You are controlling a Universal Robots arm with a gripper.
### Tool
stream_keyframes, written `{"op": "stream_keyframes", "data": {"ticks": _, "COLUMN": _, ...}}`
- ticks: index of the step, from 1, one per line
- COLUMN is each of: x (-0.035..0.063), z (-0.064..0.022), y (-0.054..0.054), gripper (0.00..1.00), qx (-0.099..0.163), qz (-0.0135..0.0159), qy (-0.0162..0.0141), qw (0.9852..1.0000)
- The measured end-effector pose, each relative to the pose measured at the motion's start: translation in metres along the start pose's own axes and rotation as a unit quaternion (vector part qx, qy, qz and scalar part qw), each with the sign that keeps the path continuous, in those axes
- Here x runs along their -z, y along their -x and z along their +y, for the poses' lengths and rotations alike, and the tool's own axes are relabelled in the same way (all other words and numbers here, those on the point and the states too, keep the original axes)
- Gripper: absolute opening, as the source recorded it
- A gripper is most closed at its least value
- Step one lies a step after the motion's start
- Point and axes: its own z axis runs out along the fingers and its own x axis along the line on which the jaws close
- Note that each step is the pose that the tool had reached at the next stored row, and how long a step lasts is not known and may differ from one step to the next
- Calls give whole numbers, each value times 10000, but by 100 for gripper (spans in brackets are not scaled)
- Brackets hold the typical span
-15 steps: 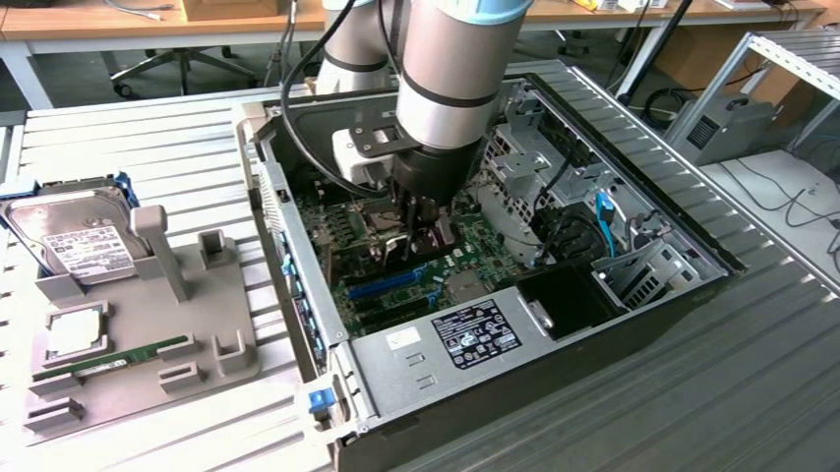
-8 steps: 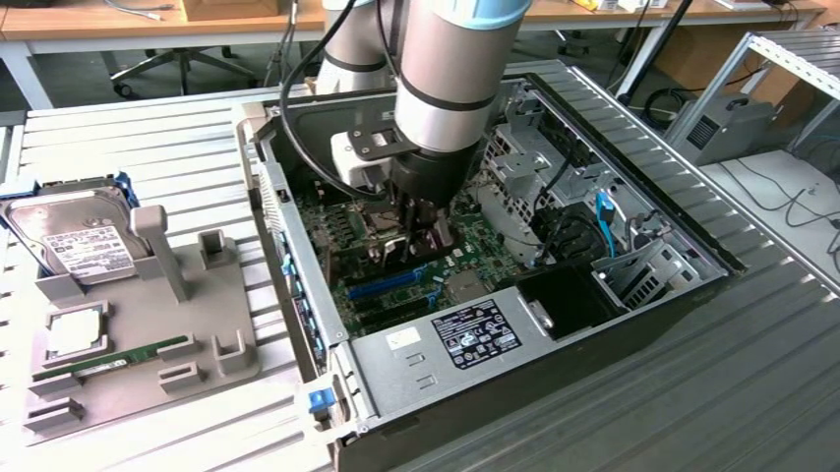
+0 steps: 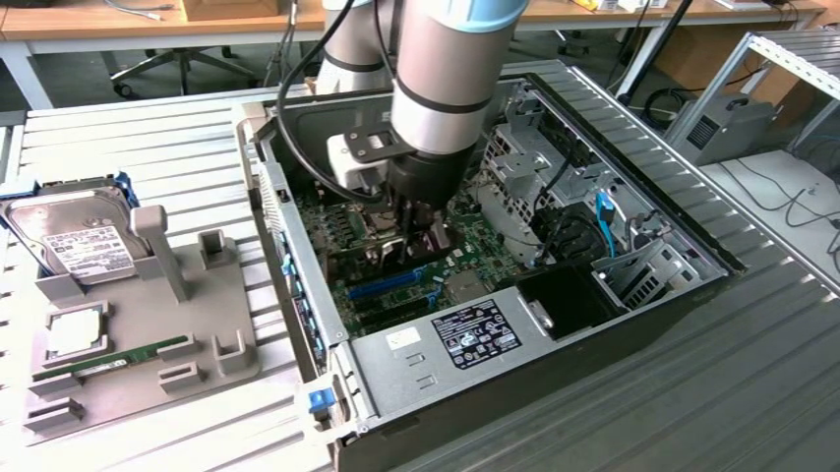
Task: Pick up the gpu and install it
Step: 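Insert the gpu into the slot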
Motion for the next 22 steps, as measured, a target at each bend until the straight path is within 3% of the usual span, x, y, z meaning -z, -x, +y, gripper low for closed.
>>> {"op": "stream_keyframes", "data": {"ticks": 22, "x": -16, "z": 55, "y": -2, "gripper": 27, "qx": 0, "qz": 1, "qy": 0, "qw": 10000}}
